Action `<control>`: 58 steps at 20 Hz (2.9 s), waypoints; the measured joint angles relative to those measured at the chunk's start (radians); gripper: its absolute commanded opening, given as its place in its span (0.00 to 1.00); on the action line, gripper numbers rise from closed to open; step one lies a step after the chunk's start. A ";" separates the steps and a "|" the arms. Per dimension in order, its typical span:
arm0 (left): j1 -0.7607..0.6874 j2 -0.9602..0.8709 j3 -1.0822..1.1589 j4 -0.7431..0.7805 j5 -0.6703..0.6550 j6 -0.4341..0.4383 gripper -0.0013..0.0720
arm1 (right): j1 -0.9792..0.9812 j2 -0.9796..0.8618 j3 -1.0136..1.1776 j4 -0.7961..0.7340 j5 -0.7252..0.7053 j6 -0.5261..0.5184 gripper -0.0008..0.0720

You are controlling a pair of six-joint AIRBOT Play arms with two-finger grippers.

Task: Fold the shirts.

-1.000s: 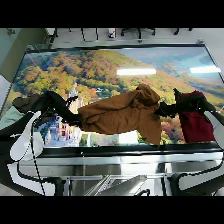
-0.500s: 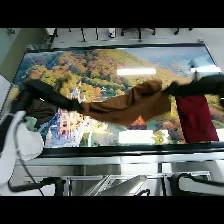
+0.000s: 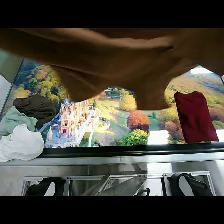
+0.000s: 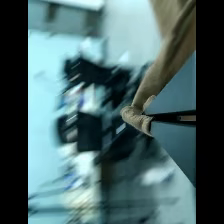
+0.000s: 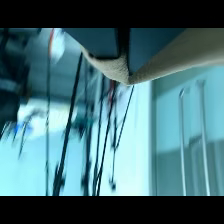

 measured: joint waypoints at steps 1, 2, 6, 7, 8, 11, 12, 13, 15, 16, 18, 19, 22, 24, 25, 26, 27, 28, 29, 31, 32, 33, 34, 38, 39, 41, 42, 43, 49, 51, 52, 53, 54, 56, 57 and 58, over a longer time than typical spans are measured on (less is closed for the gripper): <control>0.024 0.026 0.022 0.050 -0.002 -0.017 0.03 | -0.005 0.024 0.018 -0.014 0.029 -0.003 0.05; 0.043 0.037 0.034 0.082 0.003 -0.028 0.03 | -0.008 0.037 0.030 -0.023 0.049 -0.005 0.05; 0.085 -0.013 -0.015 0.122 0.090 -0.061 0.03 | -0.013 -0.014 0.051 -0.032 0.034 -0.005 0.05; 0.088 -0.047 -0.055 0.093 0.111 -0.061 0.03 | -0.010 -0.049 0.049 -0.028 0.005 -0.003 0.05; 0.088 -0.085 -0.100 0.056 0.124 -0.056 0.03 | 0.002 -0.095 0.041 -0.017 -0.031 0.002 0.05; 0.026 -0.237 -0.257 -0.010 0.113 -0.016 0.03 | 0.074 -0.248 -0.039 -0.009 -0.115 0.013 0.05; -0.008 -0.292 -0.304 -0.008 0.084 -0.007 0.03 | 0.103 -0.302 -0.085 -0.017 -0.125 0.016 0.05; -0.047 -0.351 -0.346 0.005 0.048 0.000 0.03 | 0.135 -0.360 -0.142 -0.032 -0.124 0.016 0.05; -0.129 -0.498 -0.409 0.060 -0.045 0.005 0.03 | 0.184 -0.481 -0.249 -0.067 -0.077 0.016 0.05; -0.161 -0.583 -0.417 0.080 -0.096 0.008 0.03 | 0.201 -0.554 -0.294 -0.084 -0.042 0.016 0.05; -0.202 -0.752 -0.390 0.108 -0.156 0.011 0.03 | 0.221 -0.697 -0.345 -0.092 0.023 0.016 0.05; -0.213 -0.844 -0.354 0.118 -0.172 0.014 0.03 | 0.227 -0.762 -0.359 -0.087 0.047 0.015 0.05; -0.233 -1.078 -0.211 0.131 -0.181 0.003 0.03 | 0.242 -0.935 -0.373 -0.045 0.131 -0.013 0.05; -0.244 -1.184 -0.114 0.138 -0.184 -0.009 0.05 | 0.246 -1.009 -0.362 -0.031 0.172 -0.026 0.09; -0.249 -1.223 -0.074 0.138 -0.181 -0.013 0.40 | 0.247 -1.030 -0.356 -0.027 0.185 -0.031 0.29; -0.253 -1.254 -0.036 0.140 -0.168 -0.018 0.81 | 0.247 -1.046 -0.349 -0.022 0.195 -0.037 0.41; -0.256 -1.282 0.005 0.140 -0.150 -0.020 0.94 | 0.246 -1.055 -0.342 -0.020 0.201 -0.041 0.41; -0.257 -1.302 0.043 0.138 -0.123 -0.027 0.93 | 0.243 -1.058 -0.336 -0.018 0.198 -0.046 0.40; -0.257 -1.316 0.071 0.138 -0.087 -0.027 0.93 | 0.236 -1.056 -0.333 -0.018 0.185 -0.048 0.40; -0.245 -1.314 0.103 0.136 0.002 -0.041 0.93 | 0.211 -1.031 -0.328 -0.037 0.132 -0.036 0.33; -0.228 -1.297 0.106 0.136 0.048 -0.047 0.93 | 0.193 -1.011 -0.326 -0.058 0.092 -0.024 0.33; -0.208 -1.273 0.101 0.137 0.087 -0.053 0.93 | 0.169 -0.985 -0.325 -0.085 0.045 -0.004 0.33; -0.181 -1.242 0.088 0.137 0.133 -0.057 0.93 | 0.145 -0.957 -0.328 -0.114 0.000 0.010 0.33; -0.071 -1.078 -0.065 0.137 0.324 -0.065 0.93 | 0.043 -0.794 -0.458 -0.232 -0.138 0.050 0.35; -0.048 -1.029 -0.139 0.137 0.359 -0.060 0.93 | 0.013 -0.739 -0.536 -0.258 -0.153 0.055 0.54; -0.008 -0.919 -0.334 0.137 0.386 -0.045 0.93 | -0.058 -0.635 -0.715 -0.293 -0.154 0.068 0.65; 0.008 -0.864 -0.451 0.137 0.383 -0.041 0.93 | -0.095 -0.593 -0.800 -0.303 -0.145 0.077 0.65; 0.019 -0.817 -0.560 0.137 0.366 -0.034 0.93 | -0.129 -0.556 -0.879 -0.308 -0.138 0.079 0.65; 0.040 -0.657 -1.067 0.016 0.231 0.056 0.93 | -0.231 -0.467 -1.161 -0.321 -0.126 0.085 0.65; 0.036 -0.653 -1.149 -0.028 0.192 0.084 0.93 | -0.233 -0.460 -1.194 -0.323 -0.124 0.080 0.64; 0.031 -0.659 -1.173 -0.043 0.182 0.092 0.93 | -0.229 -0.458 -1.204 -0.323 -0.124 0.080 0.65; 0.021 -0.671 -1.192 -0.060 0.171 0.104 0.93 | -0.224 -0.457 -1.212 -0.323 -0.124 0.077 0.65; 0.010 -0.684 -1.201 -0.081 0.175 0.110 0.93 | -0.217 -0.456 -1.217 -0.323 -0.119 0.077 0.65; -0.029 -0.720 -1.201 -0.111 0.174 0.124 0.51 | -0.198 -0.457 -1.223 -0.323 -0.111 0.076 0.65; -0.051 -0.740 -1.192 -0.111 0.166 0.132 0.32 | -0.187 -0.461 -1.226 -0.322 -0.109 0.076 0.65; -0.071 -0.756 -1.176 -0.108 0.155 0.135 0.13 | -0.176 -0.468 -1.228 -0.322 -0.109 0.076 0.65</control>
